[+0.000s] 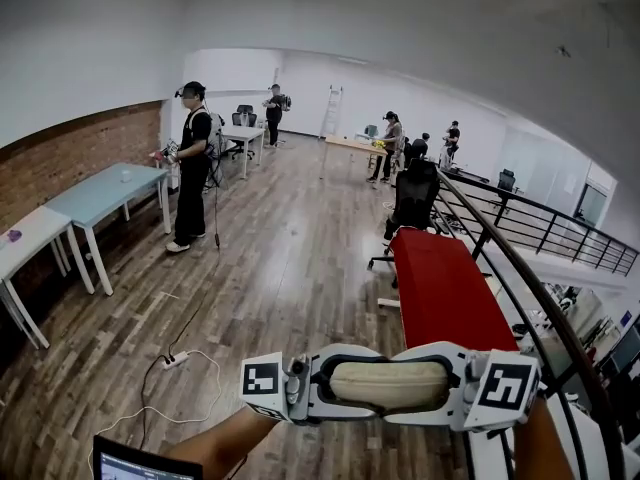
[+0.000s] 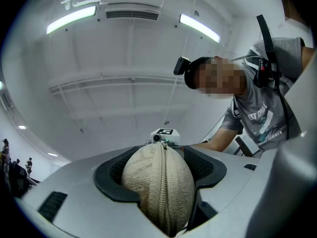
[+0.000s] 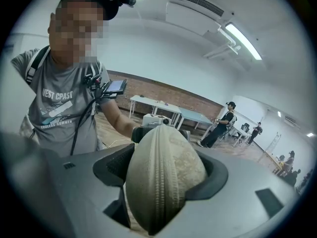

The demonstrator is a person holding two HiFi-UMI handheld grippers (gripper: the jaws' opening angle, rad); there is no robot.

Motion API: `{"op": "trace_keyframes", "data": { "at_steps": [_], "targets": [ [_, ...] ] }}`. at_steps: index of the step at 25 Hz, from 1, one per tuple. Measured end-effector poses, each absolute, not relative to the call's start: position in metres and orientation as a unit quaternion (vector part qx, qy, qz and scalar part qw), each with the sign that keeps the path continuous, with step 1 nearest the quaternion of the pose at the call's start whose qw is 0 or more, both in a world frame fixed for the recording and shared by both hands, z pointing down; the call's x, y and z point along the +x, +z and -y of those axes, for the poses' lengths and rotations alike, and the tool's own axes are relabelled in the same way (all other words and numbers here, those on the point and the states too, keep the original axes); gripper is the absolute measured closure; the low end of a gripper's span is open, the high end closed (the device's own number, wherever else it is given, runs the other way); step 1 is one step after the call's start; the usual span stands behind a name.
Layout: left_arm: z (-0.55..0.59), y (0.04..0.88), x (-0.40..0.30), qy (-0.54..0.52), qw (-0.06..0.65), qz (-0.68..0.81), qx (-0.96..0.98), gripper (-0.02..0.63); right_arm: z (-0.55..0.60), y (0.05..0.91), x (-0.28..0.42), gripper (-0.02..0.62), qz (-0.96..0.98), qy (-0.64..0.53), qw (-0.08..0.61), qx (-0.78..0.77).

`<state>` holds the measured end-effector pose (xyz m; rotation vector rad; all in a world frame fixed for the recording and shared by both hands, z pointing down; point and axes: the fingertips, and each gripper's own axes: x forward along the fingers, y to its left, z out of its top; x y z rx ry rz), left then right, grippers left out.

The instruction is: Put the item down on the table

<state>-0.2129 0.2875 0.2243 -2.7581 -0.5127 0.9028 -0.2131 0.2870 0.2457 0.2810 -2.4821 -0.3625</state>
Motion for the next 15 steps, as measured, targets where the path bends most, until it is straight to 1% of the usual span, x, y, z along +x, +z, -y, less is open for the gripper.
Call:
{"op": "trace_keyframes", "data": {
  "at_steps": [5, 15],
  "targets": [
    [-0.256, 0.225, -0.166, 0.304, 0.111, 0.151, -0.934, 0.314, -0.256, 0.247, -0.166, 0.310, 0.942, -0.138, 0.296, 0.083],
    [-0.216, 0.234, -0.051, 0.295, 0.102, 0.133, -0.941, 0.314, -0.215, 0.257, -0.050, 0.310, 0.946, -0.131, 0.290, 0.066]
  ]
}}
